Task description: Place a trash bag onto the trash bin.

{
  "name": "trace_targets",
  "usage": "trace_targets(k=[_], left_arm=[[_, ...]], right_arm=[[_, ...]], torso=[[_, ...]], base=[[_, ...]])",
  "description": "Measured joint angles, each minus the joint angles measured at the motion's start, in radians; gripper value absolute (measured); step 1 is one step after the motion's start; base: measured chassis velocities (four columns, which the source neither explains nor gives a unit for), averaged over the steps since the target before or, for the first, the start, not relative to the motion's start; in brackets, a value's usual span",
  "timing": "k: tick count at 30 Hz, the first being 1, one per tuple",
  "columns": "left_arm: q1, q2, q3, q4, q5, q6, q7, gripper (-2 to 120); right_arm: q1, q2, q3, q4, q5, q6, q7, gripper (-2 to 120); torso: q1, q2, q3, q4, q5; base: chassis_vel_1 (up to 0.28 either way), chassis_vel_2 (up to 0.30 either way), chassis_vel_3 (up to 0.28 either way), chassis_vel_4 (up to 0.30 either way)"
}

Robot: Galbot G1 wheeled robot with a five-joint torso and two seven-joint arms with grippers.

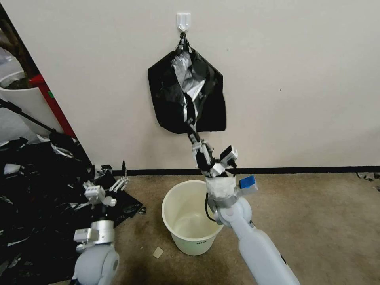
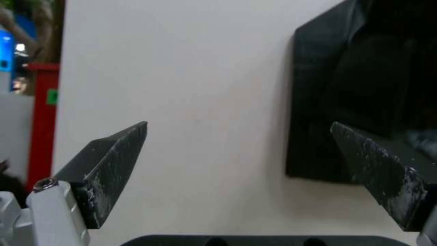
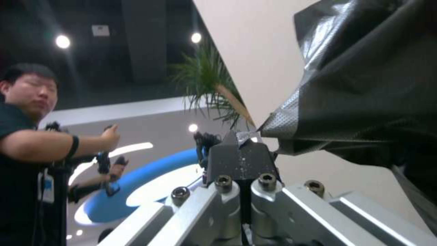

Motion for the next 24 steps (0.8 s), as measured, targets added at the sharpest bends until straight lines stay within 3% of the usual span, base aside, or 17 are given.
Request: trace_targets(k=[5,8,15,18,20,22,23,24], left_arm=[[-0.027,0.043,0.008,-0.017,-0.053,0.018,0.003,100],[-0.047,0.107,0.018,-0.04,-0.122,0.024,0.024,100],[-0.077,0.205,0.032,-0.076,-0.168,0.023,0.074,100],[-0.125,0.304,0.055,-0.11,-0.208,0.022,0.097,100],[-0.141,0.329,0.063,-0.118,-0.22,0.025,0.097,100],[-0.189,0.396,0.088,-0.139,-0.26,0.05,0.092,100],[-0.189,0.396,0.088,-0.139,-0.26,0.05,0.092,100],[-0.238,0.451,0.115,-0.154,-0.3,0.086,0.074,100]], right_arm=[[-0.011,-0.006,0.011,-0.012,-0.005,-0.002,-0.036,0],[-0.017,-0.012,0.022,-0.036,-0.024,-0.005,-0.089,0],[0.013,-0.012,0.04,-0.088,-0.087,0.006,-0.107,0],[0.078,-0.007,0.05,-0.116,-0.15,0.047,-0.021,0],[0.097,-0.006,0.049,-0.116,-0.158,0.053,0.007,0],[0.136,-0.004,0.046,-0.113,-0.173,0.062,0.053,0],[0.136,-0.004,0.046,-0.113,-0.173,0.062,0.053,0],[0.157,-0.003,0.044,-0.109,-0.183,0.065,0.07,0]], torso=[[0.0,0.0,0.0,0.0,0.0],[0.0,0.0,0.0,0.0,0.0],[0.0,0.0,0.0,0.0,-0.0001],[0.0,0.0,0.0,0.0001,-0.0001],[0.0,0.0,0.0,0.0001,-0.0001],[0.0,0.0,0.0,0.0001,-0.0002],[0.0,0.0,0.0,0.0001,-0.0002],[0.0,0.0,0.0,0.0002,-0.0001]], base=[[0.0,0.0,0.0,0.0],[0.0,0.0,0.0,0.0],[0.0,0.0,0.0,0.0],[0.0,0.0,0.0,0.0],[0.0,0.0,0.0,0.0],[0.0,0.0,0.0,0.0],[0.0,0.0,0.0,0.0],[0.0,0.0,0.0,0.0]])
